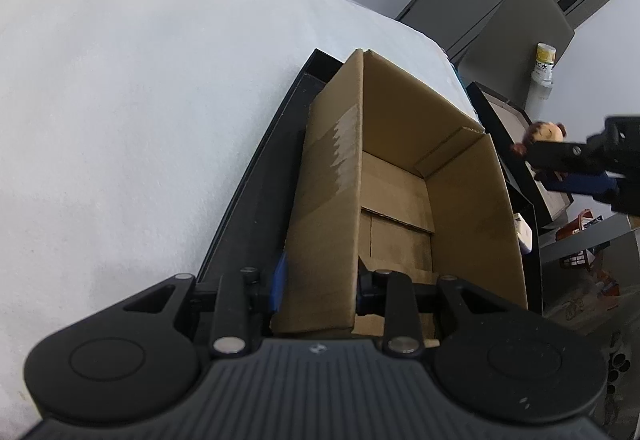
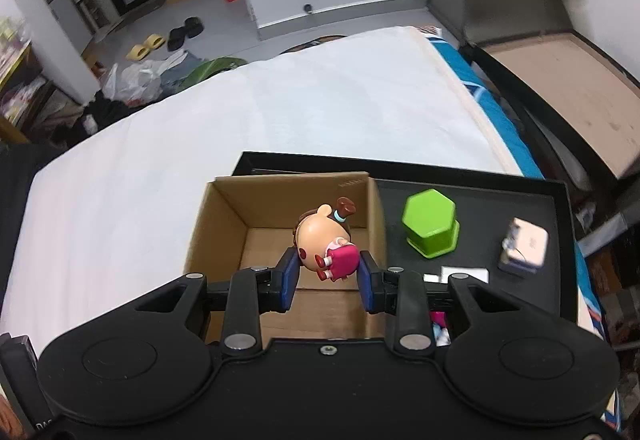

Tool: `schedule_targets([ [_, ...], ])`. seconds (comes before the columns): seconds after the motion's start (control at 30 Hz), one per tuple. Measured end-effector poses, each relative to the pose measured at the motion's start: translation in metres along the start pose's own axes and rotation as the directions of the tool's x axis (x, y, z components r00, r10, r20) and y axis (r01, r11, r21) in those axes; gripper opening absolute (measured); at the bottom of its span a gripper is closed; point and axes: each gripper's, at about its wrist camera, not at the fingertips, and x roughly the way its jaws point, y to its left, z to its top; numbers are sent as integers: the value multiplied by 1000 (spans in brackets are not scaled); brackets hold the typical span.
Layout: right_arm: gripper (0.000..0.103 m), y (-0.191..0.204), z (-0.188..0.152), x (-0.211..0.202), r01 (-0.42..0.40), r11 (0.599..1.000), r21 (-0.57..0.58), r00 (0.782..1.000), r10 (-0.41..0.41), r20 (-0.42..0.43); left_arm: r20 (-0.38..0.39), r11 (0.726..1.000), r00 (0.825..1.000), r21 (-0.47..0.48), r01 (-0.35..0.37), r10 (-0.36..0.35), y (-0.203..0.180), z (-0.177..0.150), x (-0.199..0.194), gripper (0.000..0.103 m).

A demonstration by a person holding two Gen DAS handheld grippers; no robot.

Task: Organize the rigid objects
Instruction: 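Lift the doll figure with the right tool and carry it over the box, then lower the doll into the box and open the right tool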

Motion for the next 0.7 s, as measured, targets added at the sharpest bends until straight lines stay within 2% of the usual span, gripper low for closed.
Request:
schedule_targets([
  [0.33, 31, 35, 12, 19, -26, 995, -97, 999, 24, -28, 3, 1000, 1000, -18, 15, -15, 3, -1, 3, 30],
  [0.7, 31, 62, 20, 42, -51, 992, -112, 998, 48, -27, 26, 997, 1000, -71, 14, -12, 12, 6, 0, 30],
])
